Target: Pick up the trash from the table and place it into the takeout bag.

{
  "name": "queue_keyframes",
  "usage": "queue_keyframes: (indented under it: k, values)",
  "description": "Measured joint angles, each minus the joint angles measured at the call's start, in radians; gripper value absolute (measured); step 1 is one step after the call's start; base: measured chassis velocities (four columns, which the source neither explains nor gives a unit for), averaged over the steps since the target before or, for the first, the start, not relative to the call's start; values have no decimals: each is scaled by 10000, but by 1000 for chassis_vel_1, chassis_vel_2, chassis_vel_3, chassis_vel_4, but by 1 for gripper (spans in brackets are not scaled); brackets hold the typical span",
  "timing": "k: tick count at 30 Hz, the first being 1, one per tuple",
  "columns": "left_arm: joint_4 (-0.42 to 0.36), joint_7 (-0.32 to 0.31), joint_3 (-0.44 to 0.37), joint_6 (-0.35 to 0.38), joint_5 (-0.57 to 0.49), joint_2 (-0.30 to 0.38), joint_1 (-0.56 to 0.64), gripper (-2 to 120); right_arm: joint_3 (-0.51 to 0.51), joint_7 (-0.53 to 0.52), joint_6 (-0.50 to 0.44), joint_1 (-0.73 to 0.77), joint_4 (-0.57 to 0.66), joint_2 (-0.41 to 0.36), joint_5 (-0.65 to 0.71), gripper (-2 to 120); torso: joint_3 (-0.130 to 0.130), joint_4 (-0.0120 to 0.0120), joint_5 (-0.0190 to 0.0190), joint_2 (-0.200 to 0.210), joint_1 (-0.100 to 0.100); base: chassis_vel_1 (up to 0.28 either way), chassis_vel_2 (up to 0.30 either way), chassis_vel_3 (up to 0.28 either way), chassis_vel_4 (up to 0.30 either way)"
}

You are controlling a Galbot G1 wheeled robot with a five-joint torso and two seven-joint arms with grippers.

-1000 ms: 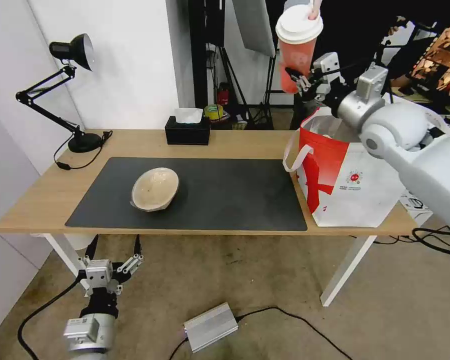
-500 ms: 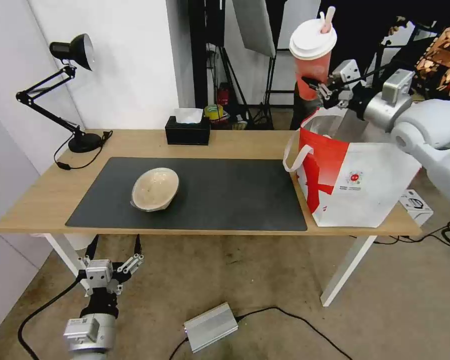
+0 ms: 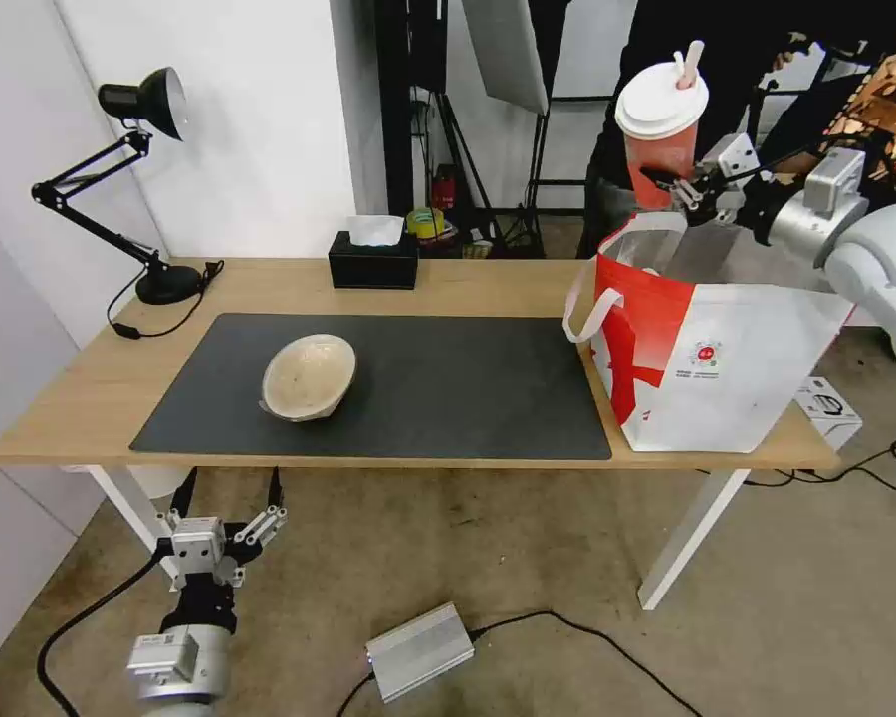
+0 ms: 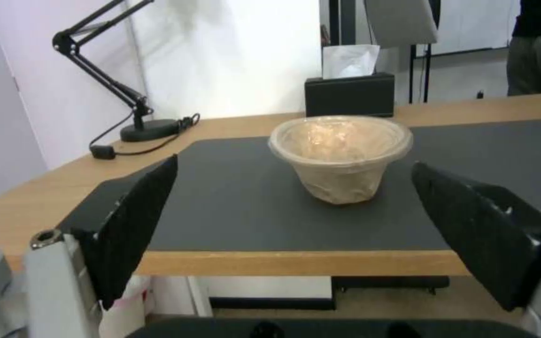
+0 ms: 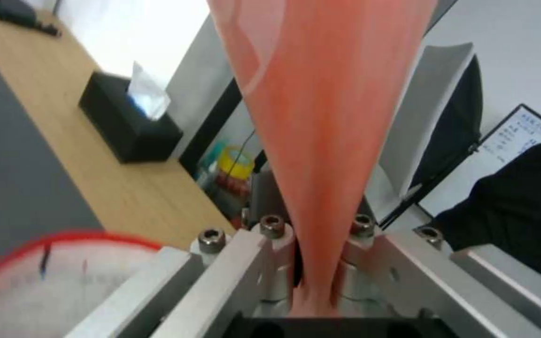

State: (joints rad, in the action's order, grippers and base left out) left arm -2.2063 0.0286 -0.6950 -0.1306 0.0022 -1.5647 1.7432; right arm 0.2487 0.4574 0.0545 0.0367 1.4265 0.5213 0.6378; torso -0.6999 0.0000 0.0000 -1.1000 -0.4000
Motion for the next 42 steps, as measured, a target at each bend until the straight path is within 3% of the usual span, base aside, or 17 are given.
queue_keyframes:
  k: [11, 42]
  values:
    - [-18, -6, -14, -28, -36, 14, 42, 100, 276, 1484, -367, -685, -1660, 199, -702, 3, -1, 1, 1, 0, 0, 0, 0, 0, 0]
    - [-23, -13, -57, -82, -133, -10, 40, 100, 1416, 4447, -1022, -2939, -4442, 1065, -2615, 3, -1, -1, 0, 0, 0, 0, 0, 0, 0]
